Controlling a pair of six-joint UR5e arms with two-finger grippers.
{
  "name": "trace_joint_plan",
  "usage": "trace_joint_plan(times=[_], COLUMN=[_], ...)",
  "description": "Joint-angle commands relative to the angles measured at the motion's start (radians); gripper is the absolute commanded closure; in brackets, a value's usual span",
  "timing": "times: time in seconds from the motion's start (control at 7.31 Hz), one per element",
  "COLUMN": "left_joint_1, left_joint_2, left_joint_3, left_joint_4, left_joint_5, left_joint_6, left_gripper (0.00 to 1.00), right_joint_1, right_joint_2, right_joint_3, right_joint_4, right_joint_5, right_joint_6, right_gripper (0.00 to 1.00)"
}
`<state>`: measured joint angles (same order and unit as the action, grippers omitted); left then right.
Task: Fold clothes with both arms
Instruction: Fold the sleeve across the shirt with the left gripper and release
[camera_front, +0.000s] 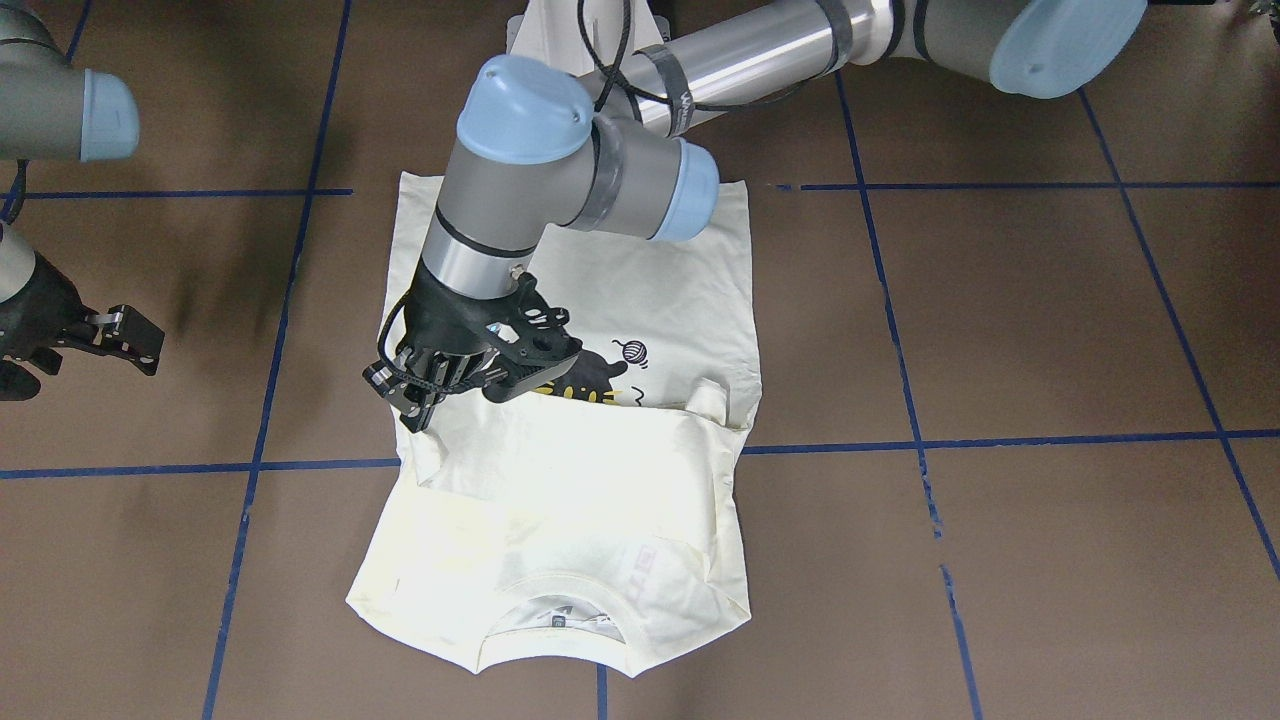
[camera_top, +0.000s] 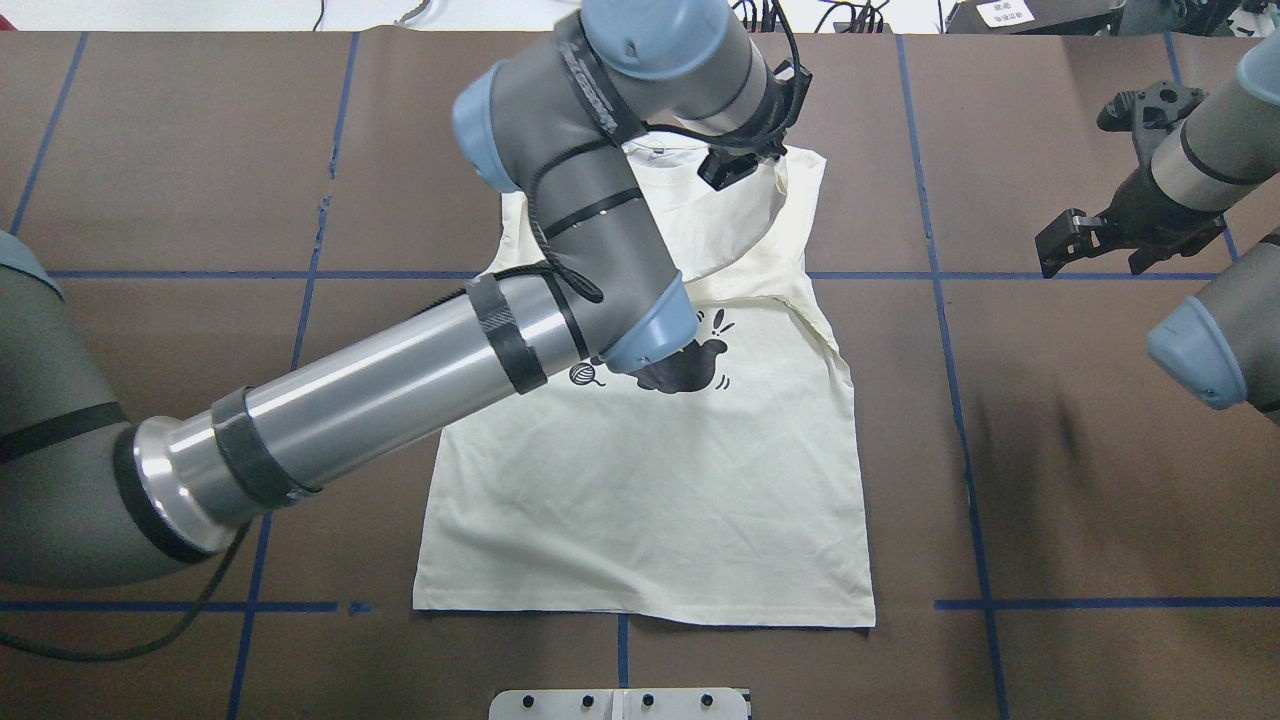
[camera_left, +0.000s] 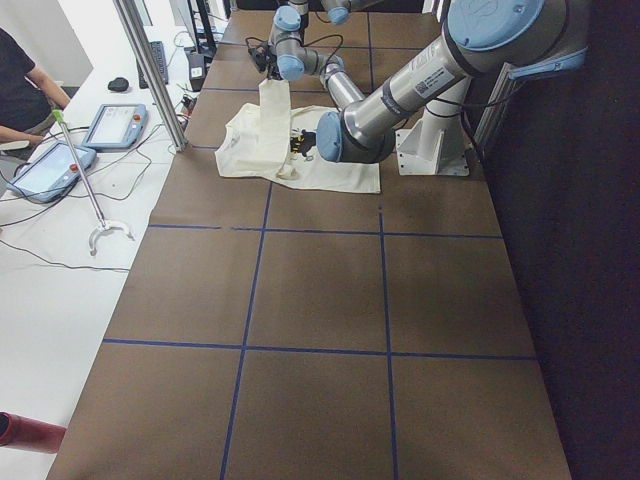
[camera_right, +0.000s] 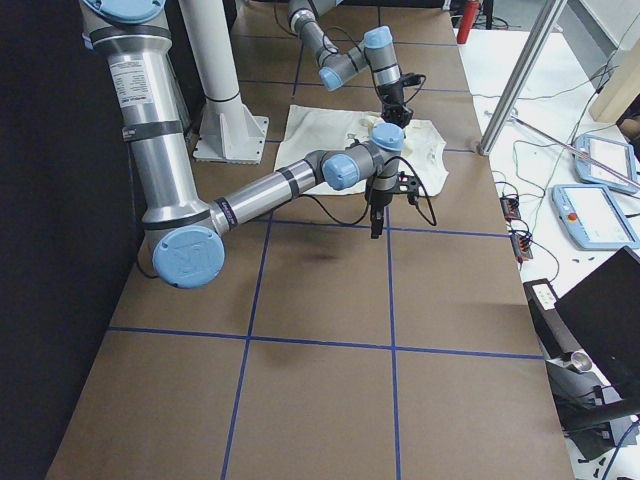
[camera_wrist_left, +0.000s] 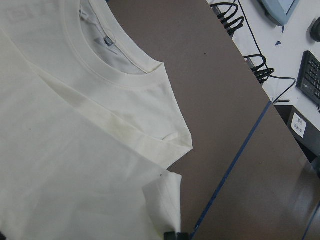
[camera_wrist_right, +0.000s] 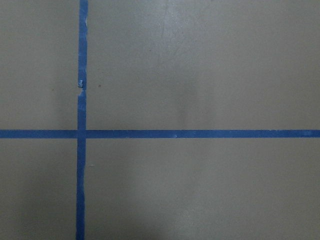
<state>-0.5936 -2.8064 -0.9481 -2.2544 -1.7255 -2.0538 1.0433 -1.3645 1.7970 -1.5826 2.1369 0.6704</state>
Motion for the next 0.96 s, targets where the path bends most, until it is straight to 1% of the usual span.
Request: trace_joint_plan(times=[0.0, 0.14, 0.27, 0.41, 0.55, 0.68, 0.82], left_joint_1=[0.075, 0.081, 0.08, 0.077, 0.054, 0.048, 0.041], left_joint_2=[-0.01, -0.007, 0.014, 0.074, 0.134, 0.215, 0.308], left_joint_3=[0.086, 0.08, 0.046, -0.019, -0.117, -0.271, -0.448], left_joint_4=[-0.155, -0.165, -0.159, -0.13, -0.025, 0.124, 0.291], left_joint_5=[0.104, 0.103, 0.093, 0.057, -0.009, -0.014, -0.016], left_joint_6=[0.068, 0.124, 0.173, 0.229, 0.295, 0.382, 0.499], left_gripper=[0.01, 0.0, 0.0, 0.0, 0.0, 0.0, 0.0], right_joint_1=[0.0, 0.0, -0.002, -0.006, -0.026, -0.064, -0.128], right_joint_2=[0.004, 0.01, 0.016, 0.018, 0.018, 0.016, 0.004], right_joint_3=[-0.001, -0.002, -0.001, 0.002, 0.007, 0.021, 0.053], right_joint_4=[0.003, 0.003, 0.004, 0.036, 0.073, 0.125, 0.189], right_joint_5=[0.002, 0.003, 0.005, 0.006, 0.006, 0.006, 0.005], right_joint_6=[0.002, 0.002, 0.003, 0.008, 0.044, 0.134, 0.269], right_gripper=[0.0, 0.0, 0.0, 0.0, 0.0, 0.0, 0.0])
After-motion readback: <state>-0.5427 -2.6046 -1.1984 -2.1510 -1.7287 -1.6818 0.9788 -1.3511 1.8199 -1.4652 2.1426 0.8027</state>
